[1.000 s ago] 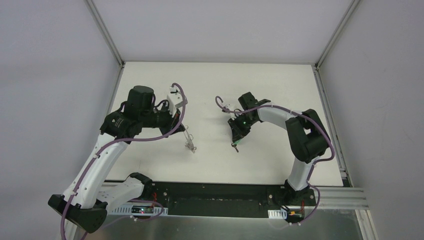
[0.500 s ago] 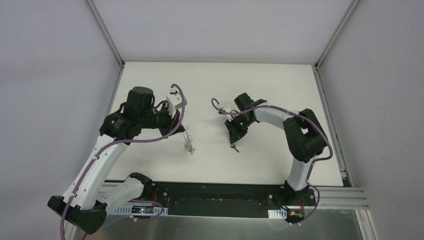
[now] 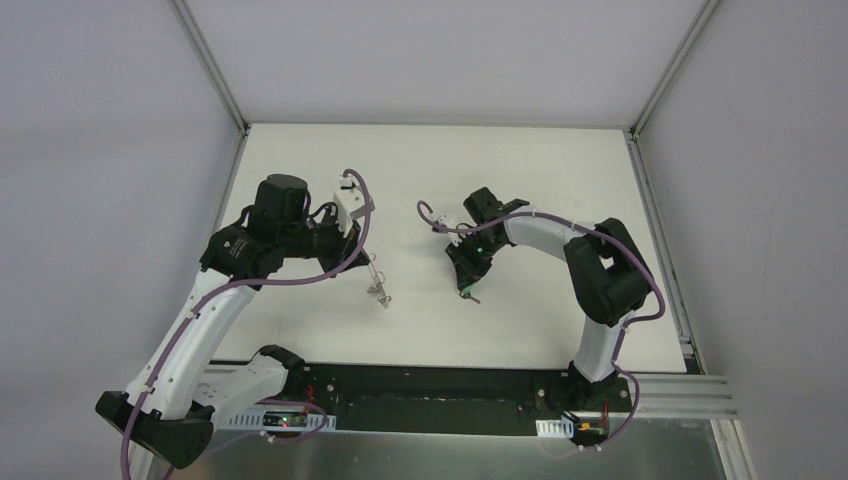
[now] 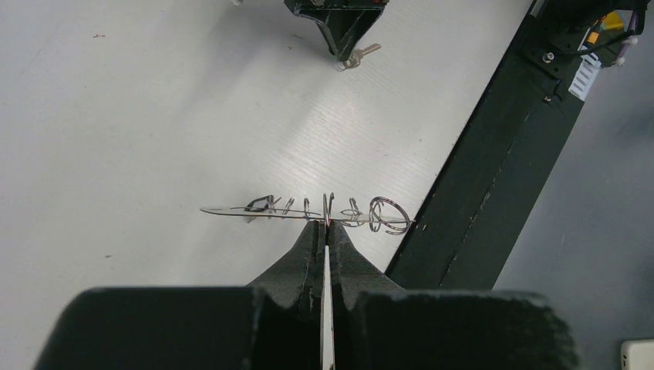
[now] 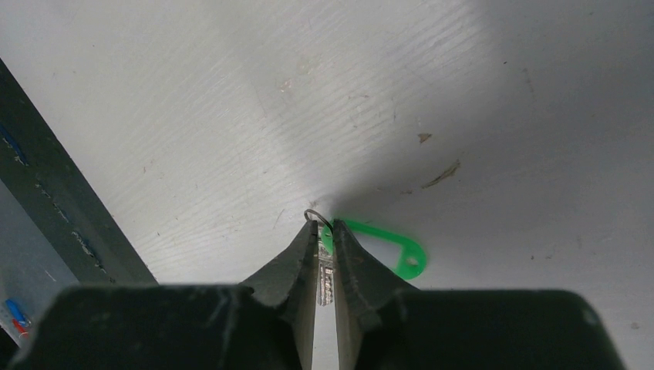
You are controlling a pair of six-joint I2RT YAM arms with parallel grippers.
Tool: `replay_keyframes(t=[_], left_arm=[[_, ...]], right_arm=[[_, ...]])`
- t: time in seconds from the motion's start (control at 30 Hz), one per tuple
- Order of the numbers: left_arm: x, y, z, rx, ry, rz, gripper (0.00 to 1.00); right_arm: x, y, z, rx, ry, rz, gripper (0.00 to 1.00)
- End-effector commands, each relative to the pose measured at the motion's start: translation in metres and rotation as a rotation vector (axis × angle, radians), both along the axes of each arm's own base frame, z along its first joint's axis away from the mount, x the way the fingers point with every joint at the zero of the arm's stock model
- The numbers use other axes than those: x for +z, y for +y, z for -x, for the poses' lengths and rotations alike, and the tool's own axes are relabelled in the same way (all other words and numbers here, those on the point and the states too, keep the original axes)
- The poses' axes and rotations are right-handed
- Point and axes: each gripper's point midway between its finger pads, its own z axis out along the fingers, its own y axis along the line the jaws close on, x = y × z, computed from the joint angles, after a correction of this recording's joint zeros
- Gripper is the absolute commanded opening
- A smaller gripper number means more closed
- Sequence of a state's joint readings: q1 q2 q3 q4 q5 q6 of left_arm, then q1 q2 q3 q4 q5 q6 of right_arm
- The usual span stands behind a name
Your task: Put the keys on the keyring
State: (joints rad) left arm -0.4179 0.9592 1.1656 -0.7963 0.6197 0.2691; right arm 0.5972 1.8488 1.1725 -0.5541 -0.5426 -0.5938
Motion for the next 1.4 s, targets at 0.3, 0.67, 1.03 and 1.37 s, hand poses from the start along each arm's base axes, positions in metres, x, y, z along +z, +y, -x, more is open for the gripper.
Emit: replay_keyframes(t=[0.3,0.67,1.03,1.37], left_arm=[[0.009,-0.001,-0.003,-0.004,-0.056,0.018,0.0],[0.009,0.003,-0.002,-0.004,-0.07,-0.004,0.0],[0.009,0.005,-0.003,0.002,-0.075,-0.007,0.0],[0.01,0.005,0.0,0.0,-0.082,-0.001,0.0]], right_arm=[[0.025,0.009,-0.003,0.077,-0.086,-0.064,0.25],[0.015,0.012,-0.006,0.228,-0.148,-0.004,0.47],[0.002,0.006,0.007,0.305,-0.174,0.072,0.44],[-0.007,-0.001,0.016,0.341,-0.213,0.14,0.42]])
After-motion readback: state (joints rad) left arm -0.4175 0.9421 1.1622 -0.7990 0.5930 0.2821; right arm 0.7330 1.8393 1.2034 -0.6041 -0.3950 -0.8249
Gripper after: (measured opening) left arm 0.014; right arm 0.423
